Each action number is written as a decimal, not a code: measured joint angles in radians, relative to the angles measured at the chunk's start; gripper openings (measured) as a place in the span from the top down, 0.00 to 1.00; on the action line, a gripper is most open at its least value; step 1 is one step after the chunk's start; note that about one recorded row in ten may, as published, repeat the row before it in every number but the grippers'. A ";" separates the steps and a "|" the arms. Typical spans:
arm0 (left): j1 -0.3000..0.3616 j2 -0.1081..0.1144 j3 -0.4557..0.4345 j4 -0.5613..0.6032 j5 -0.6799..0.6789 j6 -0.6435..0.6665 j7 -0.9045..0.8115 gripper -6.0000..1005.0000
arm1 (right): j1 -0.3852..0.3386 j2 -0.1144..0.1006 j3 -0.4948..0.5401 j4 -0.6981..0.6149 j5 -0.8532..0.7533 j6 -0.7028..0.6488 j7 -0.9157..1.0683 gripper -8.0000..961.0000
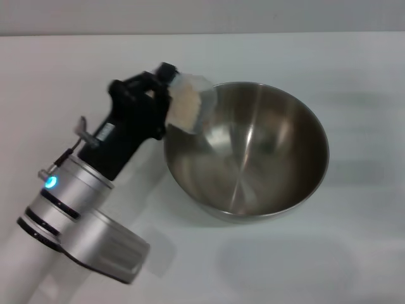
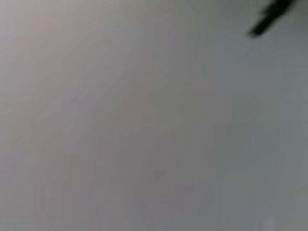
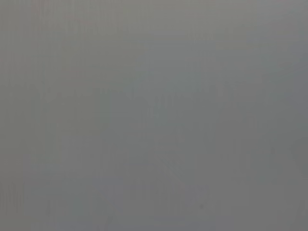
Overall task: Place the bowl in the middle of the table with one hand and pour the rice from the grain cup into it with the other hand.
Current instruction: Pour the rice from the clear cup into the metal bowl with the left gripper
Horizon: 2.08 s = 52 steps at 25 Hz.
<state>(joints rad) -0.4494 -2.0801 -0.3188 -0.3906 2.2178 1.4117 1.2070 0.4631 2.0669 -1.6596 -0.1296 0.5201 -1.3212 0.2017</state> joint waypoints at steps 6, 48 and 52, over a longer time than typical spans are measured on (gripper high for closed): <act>-0.009 0.000 0.000 -0.001 0.110 -0.022 0.306 0.96 | 0.000 0.001 0.000 -0.006 0.000 0.000 -0.049 0.25; 0.000 0.000 -0.057 -0.021 0.293 -0.075 0.657 0.96 | -0.002 0.005 0.000 -0.014 -0.003 -0.001 -0.094 0.25; 0.023 0.000 -0.093 -0.046 0.292 -0.063 0.538 0.96 | -0.002 0.005 0.000 -0.016 -0.002 0.004 -0.093 0.25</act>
<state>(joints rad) -0.4263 -2.0800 -0.4123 -0.4364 2.5099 1.3489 1.7455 0.4610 2.0724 -1.6596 -0.1456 0.5184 -1.3170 0.1084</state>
